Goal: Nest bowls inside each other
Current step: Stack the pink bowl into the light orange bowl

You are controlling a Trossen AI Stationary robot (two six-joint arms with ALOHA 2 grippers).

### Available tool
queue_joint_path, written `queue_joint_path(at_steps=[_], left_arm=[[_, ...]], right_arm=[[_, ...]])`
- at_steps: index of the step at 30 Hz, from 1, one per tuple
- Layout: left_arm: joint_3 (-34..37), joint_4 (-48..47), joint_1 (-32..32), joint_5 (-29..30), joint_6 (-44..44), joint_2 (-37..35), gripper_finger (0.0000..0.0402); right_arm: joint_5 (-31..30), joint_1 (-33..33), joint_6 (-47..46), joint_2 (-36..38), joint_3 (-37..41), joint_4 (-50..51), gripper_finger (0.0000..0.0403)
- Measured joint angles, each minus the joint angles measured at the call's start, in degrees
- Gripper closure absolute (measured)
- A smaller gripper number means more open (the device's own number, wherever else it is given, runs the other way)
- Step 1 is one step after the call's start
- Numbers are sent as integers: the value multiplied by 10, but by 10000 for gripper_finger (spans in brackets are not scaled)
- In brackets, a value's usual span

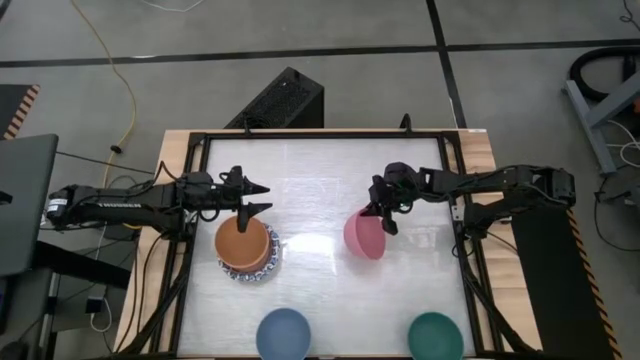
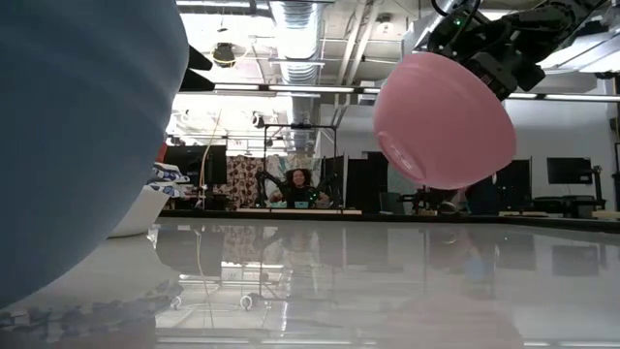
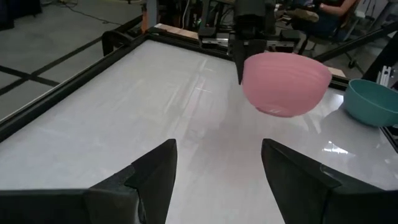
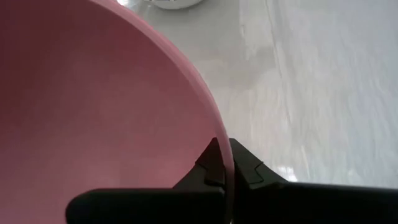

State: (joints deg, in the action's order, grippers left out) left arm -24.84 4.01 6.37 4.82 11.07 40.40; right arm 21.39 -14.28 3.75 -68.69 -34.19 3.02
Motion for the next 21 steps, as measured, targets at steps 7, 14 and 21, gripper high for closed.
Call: queue_joint_path(at_steps=[7,14,21], left_arm=[[0,0,0,0,-8,0,178],[0,0,0,0,-20,0,178],[0,38,0,15,-59,0,178]], right_arm=[[0,-1,8,0,0,-5,391],[0,8,-9,0,0,-19,391],[0,24,1,0,0,-44,391]])
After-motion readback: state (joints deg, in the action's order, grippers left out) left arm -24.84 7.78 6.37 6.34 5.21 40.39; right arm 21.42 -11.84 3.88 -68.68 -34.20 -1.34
